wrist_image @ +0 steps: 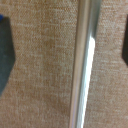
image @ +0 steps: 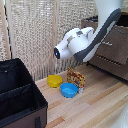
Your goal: Kindly move your gripper toward the top drawer's handle. With caution, hold the handle robustly using your gripper and pull open the top drawer. Let the handle go. Relocate your gripper to the bowl placed in the background. Gently hold the bowl using your gripper. Bring the gripper and the bowl to the ajar drawer. Softly release the bowl into it.
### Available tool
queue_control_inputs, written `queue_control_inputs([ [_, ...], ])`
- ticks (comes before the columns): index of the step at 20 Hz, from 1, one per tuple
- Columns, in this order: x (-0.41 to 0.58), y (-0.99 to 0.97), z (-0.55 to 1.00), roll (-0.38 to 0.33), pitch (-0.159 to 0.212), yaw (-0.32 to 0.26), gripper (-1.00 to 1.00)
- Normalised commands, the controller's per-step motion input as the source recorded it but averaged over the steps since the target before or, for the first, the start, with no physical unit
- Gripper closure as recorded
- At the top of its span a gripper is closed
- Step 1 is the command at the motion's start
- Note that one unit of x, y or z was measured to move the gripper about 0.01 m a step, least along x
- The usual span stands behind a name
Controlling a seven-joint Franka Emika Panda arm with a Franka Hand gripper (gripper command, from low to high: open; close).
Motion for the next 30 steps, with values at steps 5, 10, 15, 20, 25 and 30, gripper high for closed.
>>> queue_control_inputs([
  [5,0.230,0.11,0.46,0.124,-0.101,-0.146,-1.00],
  [10,0.141,0.27,0.30,0.185,-0.115,-0.175,-1.00],
  [15,0.074,0.39,0.14,0.306,-0.034,-0.152,-1.00],
  [20,0.007,0.44,0.03,0.361,0.055,-0.079,-1.00],
  [25,0.023,0.45,0.01,0.356,0.127,-0.023,-1.00],
  [30,0.204,0.47,0.07,0.341,0.090,-0.001,-1.00],
])
